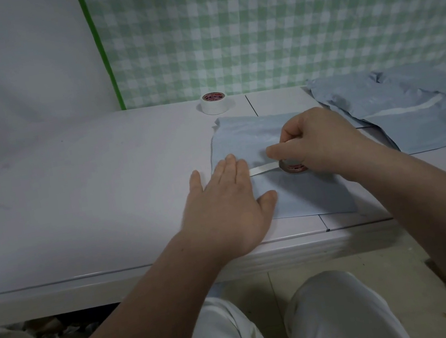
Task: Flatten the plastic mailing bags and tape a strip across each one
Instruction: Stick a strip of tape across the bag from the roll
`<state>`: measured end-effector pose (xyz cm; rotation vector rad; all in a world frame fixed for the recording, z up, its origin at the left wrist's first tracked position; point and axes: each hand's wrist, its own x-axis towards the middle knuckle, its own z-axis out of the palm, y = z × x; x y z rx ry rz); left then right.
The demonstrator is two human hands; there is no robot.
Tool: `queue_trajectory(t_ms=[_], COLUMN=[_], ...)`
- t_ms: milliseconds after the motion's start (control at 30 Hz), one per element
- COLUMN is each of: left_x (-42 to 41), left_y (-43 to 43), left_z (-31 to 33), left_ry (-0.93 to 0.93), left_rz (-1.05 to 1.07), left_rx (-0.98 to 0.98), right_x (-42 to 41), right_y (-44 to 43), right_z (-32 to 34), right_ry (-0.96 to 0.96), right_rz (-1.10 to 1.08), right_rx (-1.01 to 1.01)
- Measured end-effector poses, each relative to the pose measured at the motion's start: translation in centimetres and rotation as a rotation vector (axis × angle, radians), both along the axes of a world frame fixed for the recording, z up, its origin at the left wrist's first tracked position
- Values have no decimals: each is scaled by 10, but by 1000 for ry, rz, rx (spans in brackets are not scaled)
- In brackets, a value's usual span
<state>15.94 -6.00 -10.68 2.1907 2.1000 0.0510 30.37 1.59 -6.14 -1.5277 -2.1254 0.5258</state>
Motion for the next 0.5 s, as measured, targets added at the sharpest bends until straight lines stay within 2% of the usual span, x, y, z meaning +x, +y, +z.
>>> queue_trajectory(t_ms=[500], left_x=[0], left_y=[1], left_z=[-1], left_ry=[7], left_rz=[-7], left_rx=[6], right_x=[-16], right_y=[-5], right_z=[-1], right_ry=[-398], right_rz=[-59], right_rx=[117])
